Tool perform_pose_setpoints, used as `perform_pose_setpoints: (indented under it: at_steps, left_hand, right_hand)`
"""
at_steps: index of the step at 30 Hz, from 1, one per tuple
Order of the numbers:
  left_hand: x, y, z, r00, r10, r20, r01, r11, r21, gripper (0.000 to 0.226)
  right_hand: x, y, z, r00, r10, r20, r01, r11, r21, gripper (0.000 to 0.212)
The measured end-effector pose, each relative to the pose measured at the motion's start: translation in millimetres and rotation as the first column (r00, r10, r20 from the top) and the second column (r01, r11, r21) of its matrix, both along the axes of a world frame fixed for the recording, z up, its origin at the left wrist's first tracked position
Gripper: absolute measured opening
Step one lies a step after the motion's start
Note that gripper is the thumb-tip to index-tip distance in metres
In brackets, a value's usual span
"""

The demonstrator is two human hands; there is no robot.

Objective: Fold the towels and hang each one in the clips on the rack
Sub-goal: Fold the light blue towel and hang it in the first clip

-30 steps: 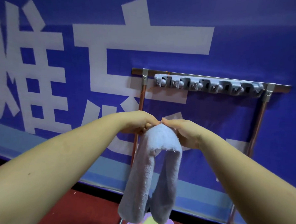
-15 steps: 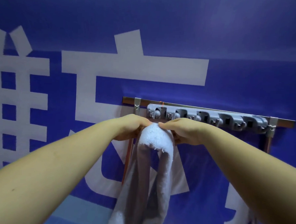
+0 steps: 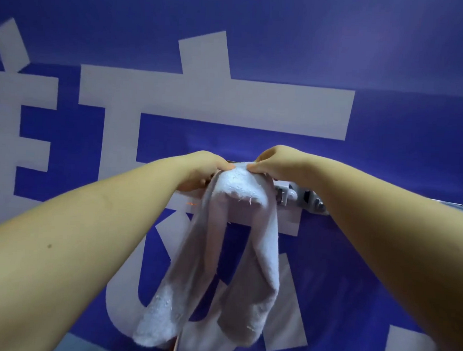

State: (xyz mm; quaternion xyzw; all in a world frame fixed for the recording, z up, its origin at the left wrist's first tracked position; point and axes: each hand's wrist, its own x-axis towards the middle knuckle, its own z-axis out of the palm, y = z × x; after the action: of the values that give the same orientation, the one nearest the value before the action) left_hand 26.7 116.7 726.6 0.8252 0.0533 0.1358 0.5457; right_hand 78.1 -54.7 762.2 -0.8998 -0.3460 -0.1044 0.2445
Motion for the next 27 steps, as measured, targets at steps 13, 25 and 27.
perform_pose_setpoints:
  at_steps: [13, 25, 27]
  left_hand:
    - [23, -2, -26, 0.991, 0.034, 0.131, -0.030, 0.999, -0.033, 0.015]
    - [28, -9, -54, 0.990, 0.054, 0.129, -0.026, 0.976, -0.216, 0.020]
    - [29, -10, -55, 0.986, 0.094, 0.138, -0.064, 0.976, -0.207, 0.017]
  right_hand:
    - [30, 16, -21, 0.999, 0.004, 0.053, -0.011, 0.991, 0.134, 0.011]
    - [35, 25, -34, 0.987, -0.006, 0.158, -0.015, 0.991, 0.132, 0.010]
    - [33, 25, -34, 0.987, -0.024, 0.160, 0.000, 0.989, 0.150, 0.008]
